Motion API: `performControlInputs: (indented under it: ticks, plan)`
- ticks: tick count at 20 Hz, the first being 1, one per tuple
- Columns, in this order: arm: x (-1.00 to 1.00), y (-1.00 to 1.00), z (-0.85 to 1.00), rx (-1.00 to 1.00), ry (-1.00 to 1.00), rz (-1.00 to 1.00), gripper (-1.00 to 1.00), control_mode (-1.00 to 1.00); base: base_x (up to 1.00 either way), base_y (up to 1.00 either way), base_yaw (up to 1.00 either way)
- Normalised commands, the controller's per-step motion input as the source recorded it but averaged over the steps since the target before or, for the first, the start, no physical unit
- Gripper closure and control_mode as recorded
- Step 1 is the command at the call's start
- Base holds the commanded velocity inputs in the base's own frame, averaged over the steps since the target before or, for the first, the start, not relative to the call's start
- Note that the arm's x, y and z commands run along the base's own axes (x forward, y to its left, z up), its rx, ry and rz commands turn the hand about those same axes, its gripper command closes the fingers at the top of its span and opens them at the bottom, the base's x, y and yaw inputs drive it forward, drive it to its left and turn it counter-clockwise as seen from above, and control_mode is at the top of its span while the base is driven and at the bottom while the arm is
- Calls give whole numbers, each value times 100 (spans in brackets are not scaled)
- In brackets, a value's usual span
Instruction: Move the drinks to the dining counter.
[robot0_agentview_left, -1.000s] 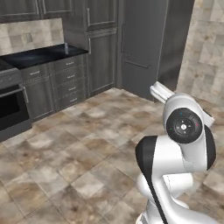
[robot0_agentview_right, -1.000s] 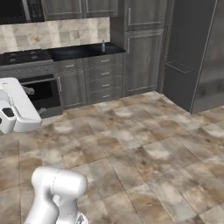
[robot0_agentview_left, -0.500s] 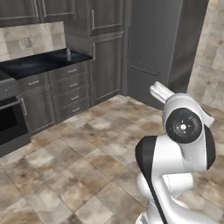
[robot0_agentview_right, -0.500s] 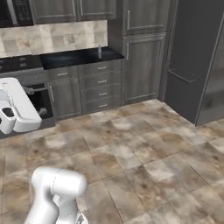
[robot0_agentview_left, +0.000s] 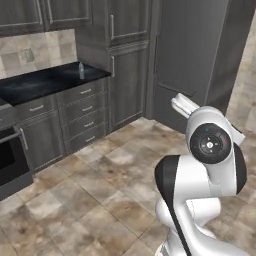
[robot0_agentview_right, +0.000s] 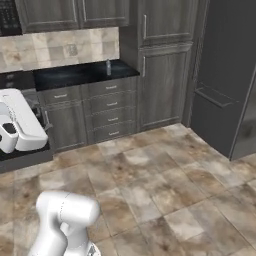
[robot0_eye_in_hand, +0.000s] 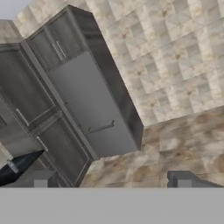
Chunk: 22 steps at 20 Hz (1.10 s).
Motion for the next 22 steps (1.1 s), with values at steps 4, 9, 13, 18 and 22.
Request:
performControlInputs:
  ticks: [4, 9, 13, 18, 22]
  plan:
    - [0, 0, 0, 0, 0, 0, -100, 100, 100, 0, 0]
    - [0, 0, 0, 0, 0, 0, -100, 100, 100, 0, 0]
    - [0, 0, 0, 0, 0, 0, -100, 100, 100, 0, 0]
    - [0, 0, 0, 0, 0, 0, -100, 100, 100, 0, 1]
    - [0, 0, 0, 0, 0, 0, -100, 100, 100, 0, 7]
